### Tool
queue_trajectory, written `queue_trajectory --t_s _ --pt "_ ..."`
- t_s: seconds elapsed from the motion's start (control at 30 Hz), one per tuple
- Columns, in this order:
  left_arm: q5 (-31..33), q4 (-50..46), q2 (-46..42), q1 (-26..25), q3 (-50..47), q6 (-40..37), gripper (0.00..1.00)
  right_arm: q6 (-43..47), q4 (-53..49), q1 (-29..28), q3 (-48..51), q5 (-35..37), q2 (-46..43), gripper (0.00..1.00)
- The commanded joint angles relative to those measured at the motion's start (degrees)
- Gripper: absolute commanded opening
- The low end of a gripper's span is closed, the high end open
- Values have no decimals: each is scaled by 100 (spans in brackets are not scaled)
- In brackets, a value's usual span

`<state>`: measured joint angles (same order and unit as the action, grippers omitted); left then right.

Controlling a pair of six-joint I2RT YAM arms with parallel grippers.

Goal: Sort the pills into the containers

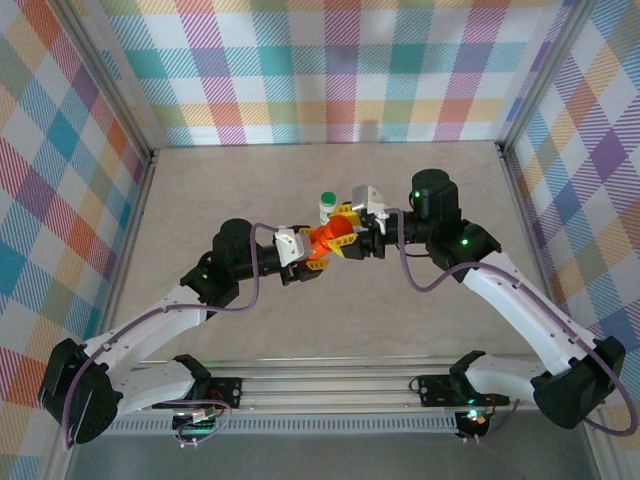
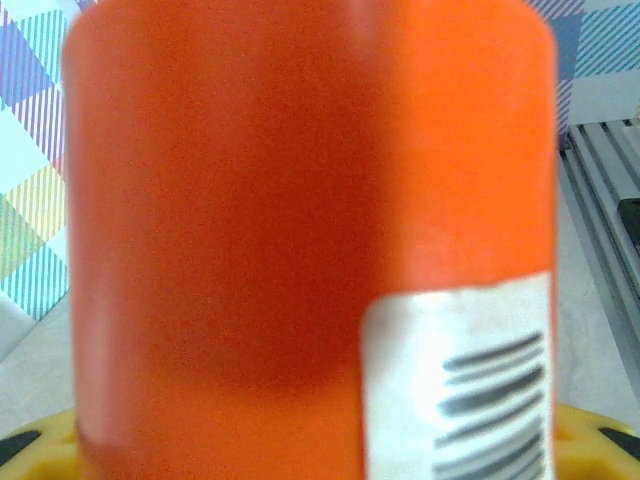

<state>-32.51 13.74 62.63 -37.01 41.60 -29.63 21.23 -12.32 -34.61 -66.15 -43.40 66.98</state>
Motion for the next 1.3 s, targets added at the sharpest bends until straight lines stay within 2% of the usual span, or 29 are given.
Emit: queue_trajectory --t_s 0.0,0.33,0.7,0.8,0.9,0.97,1.03,1.17,1.2,1.27 --pt "-118 320 -17 -42 111 48 12 -68 237 -34 243 -249 36 0" --pt "-203 633 13 -42 112 240 11 -607 1013 -55 758 -477 198 1" --pt "-169 1256 -300 -43 7 508 7 -878 1376 -46 1049 -667 155 1" --pt "78 1582 -418 -43 -87 627 4 -1079 1559 -46 1132 -779 127 1" --pt "618 2078 -506 -38 -181 823 4 -1512 1905 -46 1148 -925 205 1" --pt "964 2137 -510 -42 -120 787 5 -1974 1561 -44 872 -706 386 1" --pt "1277 2027 -429 -41 15 627 5 -2197 951 -46 475 -111 606 2" --pt "1634 1959 -179 -43 267 428 6 -3131 537 -47 97 744 1028 4" --pt "1685 1940 -123 -42 328 389 7 -3585 446 -47 6 1045 1135 8" --pt "1742 1890 -35 -43 424 308 8 -4454 156 -54 -158 1740 1306 10"
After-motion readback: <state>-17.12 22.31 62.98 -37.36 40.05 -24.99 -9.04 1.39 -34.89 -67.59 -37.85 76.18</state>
